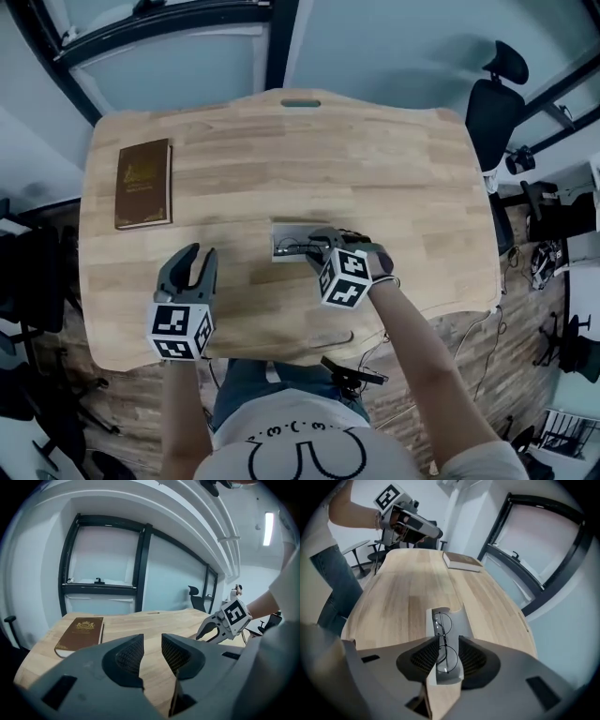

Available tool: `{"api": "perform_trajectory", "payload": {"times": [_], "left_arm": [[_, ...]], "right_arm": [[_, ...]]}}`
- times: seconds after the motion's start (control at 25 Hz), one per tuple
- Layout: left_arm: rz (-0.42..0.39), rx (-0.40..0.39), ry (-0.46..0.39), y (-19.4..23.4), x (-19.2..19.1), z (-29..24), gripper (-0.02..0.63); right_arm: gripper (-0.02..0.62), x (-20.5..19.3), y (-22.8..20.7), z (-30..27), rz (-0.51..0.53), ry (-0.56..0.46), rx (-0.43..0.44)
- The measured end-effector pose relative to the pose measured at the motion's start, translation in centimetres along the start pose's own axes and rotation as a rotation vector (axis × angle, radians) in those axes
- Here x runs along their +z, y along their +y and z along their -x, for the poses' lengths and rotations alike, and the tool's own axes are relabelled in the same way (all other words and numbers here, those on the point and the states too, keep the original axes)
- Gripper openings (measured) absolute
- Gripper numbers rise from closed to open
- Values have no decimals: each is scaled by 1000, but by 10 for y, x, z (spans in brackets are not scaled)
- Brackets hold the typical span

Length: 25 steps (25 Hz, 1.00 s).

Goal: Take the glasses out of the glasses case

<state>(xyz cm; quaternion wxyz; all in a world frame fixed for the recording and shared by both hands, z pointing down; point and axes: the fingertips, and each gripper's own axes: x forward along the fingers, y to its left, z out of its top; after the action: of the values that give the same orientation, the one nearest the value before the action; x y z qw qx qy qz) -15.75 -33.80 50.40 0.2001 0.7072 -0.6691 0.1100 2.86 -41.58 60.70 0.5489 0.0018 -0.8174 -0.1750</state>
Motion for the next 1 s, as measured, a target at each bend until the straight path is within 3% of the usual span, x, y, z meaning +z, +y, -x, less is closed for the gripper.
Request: {"api": "perform_trajectory", "payload": {"times": [0.24,0.56,0.76,1.0], "left_arm": [[48,71,33,18,-19,4,115],[88,111,42,30,-32,10,110],[90,108,41,29,-34,12,110],[82,103,23,29,-28,13,103]], "right_arm": [[150,-1,8,-24,124,55,75],[81,-9,10,-44,178,131,137],[71,-8,11,-46,183,152,166],[58,-4,3,-37,185,130,114]]}}
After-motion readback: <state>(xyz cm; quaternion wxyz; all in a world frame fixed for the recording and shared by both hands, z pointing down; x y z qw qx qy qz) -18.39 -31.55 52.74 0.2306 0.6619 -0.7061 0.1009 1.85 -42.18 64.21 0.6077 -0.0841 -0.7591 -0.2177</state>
